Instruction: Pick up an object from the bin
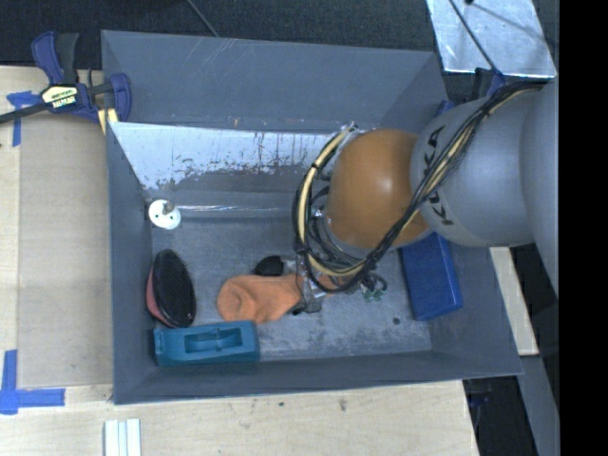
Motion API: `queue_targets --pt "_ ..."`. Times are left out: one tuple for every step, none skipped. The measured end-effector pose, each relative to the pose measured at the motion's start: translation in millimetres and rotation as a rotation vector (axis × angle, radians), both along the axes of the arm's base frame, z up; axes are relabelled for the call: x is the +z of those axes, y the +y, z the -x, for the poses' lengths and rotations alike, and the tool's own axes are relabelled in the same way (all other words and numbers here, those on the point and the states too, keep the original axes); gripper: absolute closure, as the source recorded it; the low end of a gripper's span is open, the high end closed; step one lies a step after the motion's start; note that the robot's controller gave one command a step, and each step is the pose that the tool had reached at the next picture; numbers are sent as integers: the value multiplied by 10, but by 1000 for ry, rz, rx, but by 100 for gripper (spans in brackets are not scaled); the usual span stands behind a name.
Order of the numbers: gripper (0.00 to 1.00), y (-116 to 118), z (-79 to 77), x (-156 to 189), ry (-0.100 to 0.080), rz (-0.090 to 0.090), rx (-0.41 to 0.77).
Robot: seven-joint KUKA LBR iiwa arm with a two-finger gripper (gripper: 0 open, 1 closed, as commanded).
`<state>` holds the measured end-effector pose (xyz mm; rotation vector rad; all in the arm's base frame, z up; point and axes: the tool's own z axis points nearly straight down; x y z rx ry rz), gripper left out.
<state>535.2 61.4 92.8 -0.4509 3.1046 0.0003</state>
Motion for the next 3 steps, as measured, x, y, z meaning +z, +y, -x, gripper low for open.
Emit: queue_targets --pt "100 -2 0 147 2 1 -1" --pt "100 -2 -9 272 0 1 -1" --pt "100 -2 -12 334 -2 1 -1"
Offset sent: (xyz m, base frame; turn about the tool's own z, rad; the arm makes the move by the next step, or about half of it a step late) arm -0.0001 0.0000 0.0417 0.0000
